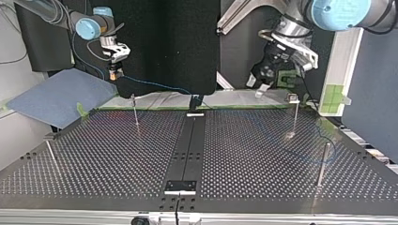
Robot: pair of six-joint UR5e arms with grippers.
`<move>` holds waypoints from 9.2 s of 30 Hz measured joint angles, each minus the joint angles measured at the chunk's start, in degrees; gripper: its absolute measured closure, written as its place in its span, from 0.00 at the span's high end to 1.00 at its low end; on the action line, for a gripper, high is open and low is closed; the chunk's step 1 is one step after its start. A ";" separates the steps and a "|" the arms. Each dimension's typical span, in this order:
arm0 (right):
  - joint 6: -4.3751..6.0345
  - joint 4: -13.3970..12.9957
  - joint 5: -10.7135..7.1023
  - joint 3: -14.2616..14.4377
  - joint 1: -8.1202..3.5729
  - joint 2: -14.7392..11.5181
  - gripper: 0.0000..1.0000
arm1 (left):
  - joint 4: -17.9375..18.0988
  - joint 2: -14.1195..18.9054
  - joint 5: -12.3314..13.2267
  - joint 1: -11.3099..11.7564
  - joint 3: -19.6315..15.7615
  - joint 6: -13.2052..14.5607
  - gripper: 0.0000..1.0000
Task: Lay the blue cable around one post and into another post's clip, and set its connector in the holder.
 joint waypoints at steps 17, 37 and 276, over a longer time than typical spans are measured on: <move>-0.02 -0.19 0.00 -0.06 0.02 0.01 0.00 | 8.67 -8.68 -8.63 -8.69 -5.07 0.14 1.00; -2.59 -2.08 -0.73 -0.07 0.45 -0.24 0.00 | 18.86 -18.87 -18.56 -18.88 -5.20 -0.94 1.00; -18.30 6.04 7.29 -0.07 2.02 -3.76 0.00 | 54.71 -72.50 -30.62 -35.97 26.29 17.98 0.47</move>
